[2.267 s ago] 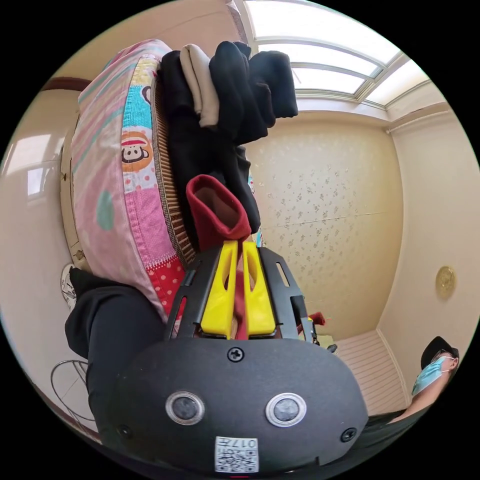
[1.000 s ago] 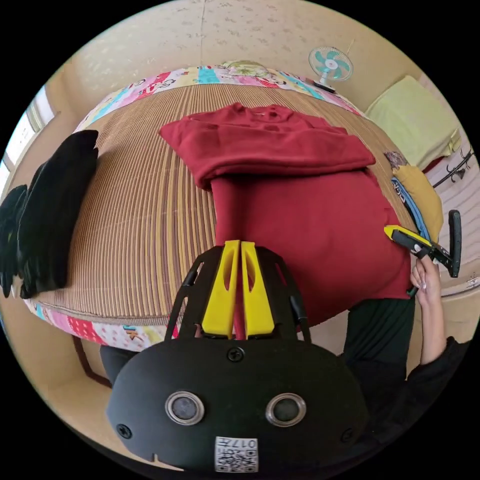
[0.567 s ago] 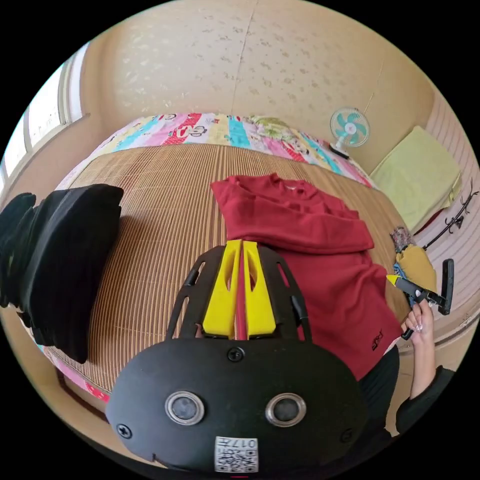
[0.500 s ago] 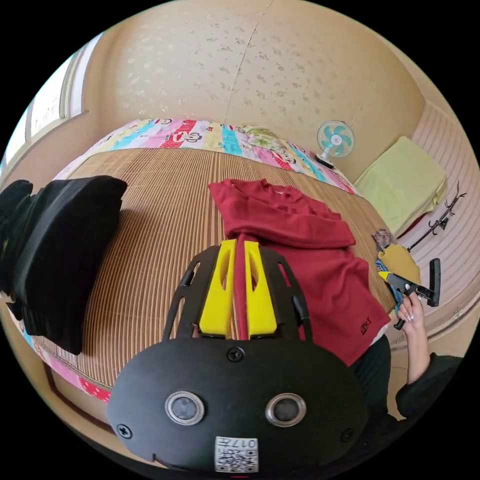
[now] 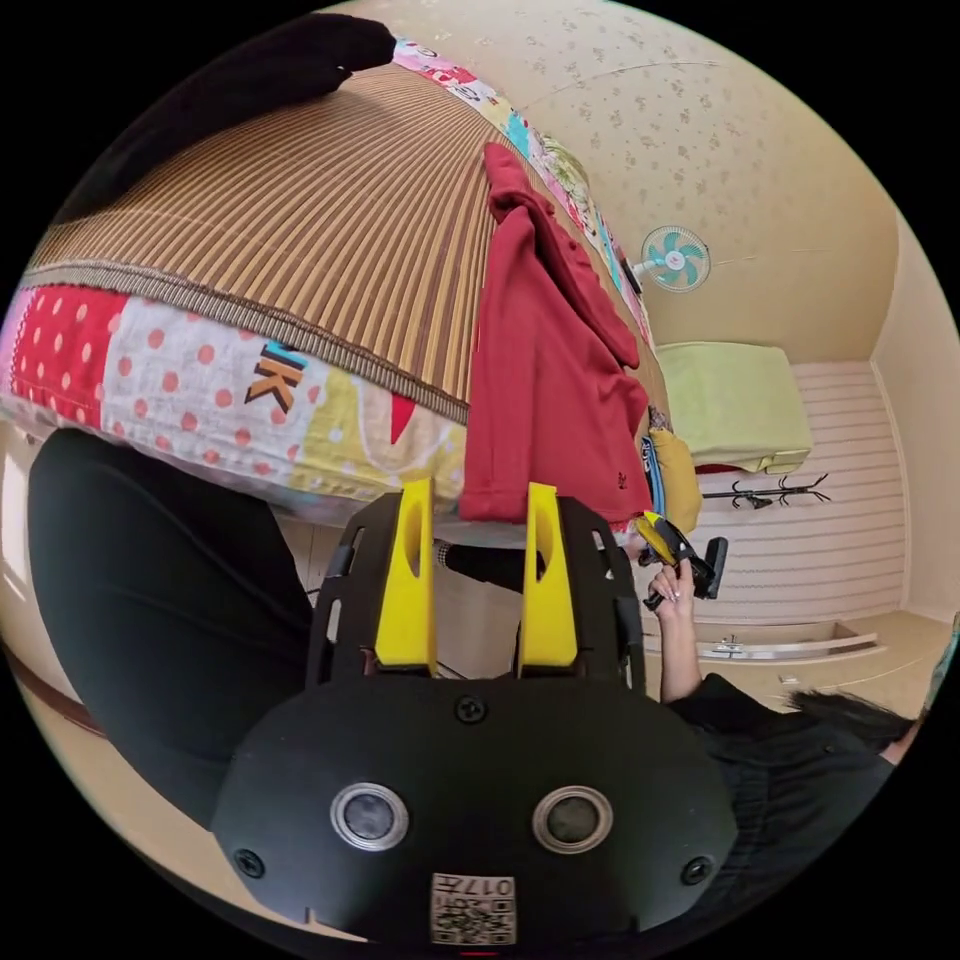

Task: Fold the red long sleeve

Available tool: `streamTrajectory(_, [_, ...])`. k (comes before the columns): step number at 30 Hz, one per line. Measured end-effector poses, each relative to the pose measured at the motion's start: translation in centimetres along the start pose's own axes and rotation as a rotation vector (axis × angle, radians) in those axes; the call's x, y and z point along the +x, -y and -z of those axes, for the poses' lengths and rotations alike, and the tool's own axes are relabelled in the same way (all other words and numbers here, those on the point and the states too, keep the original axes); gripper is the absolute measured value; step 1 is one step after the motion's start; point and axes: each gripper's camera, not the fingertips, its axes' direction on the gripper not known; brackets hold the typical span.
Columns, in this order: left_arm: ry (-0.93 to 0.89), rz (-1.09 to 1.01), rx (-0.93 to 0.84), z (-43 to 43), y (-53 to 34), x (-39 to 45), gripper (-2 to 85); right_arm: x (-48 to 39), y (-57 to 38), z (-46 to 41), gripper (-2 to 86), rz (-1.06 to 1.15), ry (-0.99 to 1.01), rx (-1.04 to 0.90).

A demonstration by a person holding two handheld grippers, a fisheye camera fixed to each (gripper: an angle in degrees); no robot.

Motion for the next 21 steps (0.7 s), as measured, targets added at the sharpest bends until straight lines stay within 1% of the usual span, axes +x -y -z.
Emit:
streamTrajectory(2, [-0.092,-0.019,-0.017,0.5,0.2,-0.2,13.5,0.1,0.2,0.9,11.9,-0.032,0.023,0.04])
streamTrajectory(4, [-0.085,-0.028,-0.025,0.9,0.3,-0.2,13.5,-0.4,0.6,0.8,11.7,-0.009,-0.005,0.047])
streamTrajectory(5, [-0.053,-0.035,-0.012,1.2,0.3,-0.3,12.9,-0.5,0.8,0.4,11.5,0.002,-0.018,0.028])
streamTrajectory(6, [-0.017,-0.035,0.007,1.5,0.5,-0.6,11.9,-0.2,1.3,-1.0,10.2,-0.008,-0.042,-0.049])
streamTrajectory(7, [-0.005,-0.015,0.015,1.7,0.6,-0.9,9.7,0.4,1.5,-2.1,8.1,-0.061,-0.067,-0.117])
streamTrajectory(8, [-0.034,0.021,0.026,2.4,0.8,-1.5,5.4,0.4,1.4,-2.0,6.7,-0.067,-0.07,-0.114])
streamTrajectory(9, [-0.148,0.004,0.042,3.4,0.9,-1.8,5.1,-0.1,0.8,-1.0,5.0,-0.035,-0.007,-0.091])
streamTrajectory(10, [-0.212,-0.02,0.061,4.1,0.8,-1.7,4.9,-0.7,-0.1,0.7,4.4,0.002,0.046,-0.05])
streamTrajectory(11, [-0.325,-0.079,0.095,5.7,0.5,-1.5,4.8,-1.1,-0.7,1.7,4.2,0.022,0.076,-0.033])
streamTrajectory(12, [-0.38,-0.108,0.104,7.3,0.0,-1.3,4.7,-1.8,-1.9,3.8,3.8,0.074,0.167,0.0])
streamTrajectory(13, [-0.392,-0.115,0.106,8.2,-0.2,-1.2,4.7,-2.5,-3.4,6.2,3.5,0.138,0.287,0.038])
streamTrajectory(14, [-0.409,-0.138,0.109,9.9,-0.9,-0.9,4.7,-2.9,-4.2,7.4,3.4,0.17,0.342,0.053])
streamTrajectory(16, [-0.438,-0.192,0.126,12.7,-2.2,-0.1,4.6,-4.2,-6.8,11.7,3.1,0.247,0.414,0.096])
streamTrajectory(18, [-0.538,-0.219,0.166,16.4,-3.9,0.6,4.7,-5.0,-8.5,14.8,2.9,0.285,0.495,0.127])
streamTrajectory(19, [-0.561,-0.218,0.178,17.2,-4.2,0.6,4.7,-5.5,-9.4,16.6,2.8,0.289,0.529,0.145])
streamTrajectory(21, [-0.588,-0.204,0.214,19.3,-4.6,1.1,4.7,-6.1,-10.0,18.2,2.8,0.264,0.529,0.154])
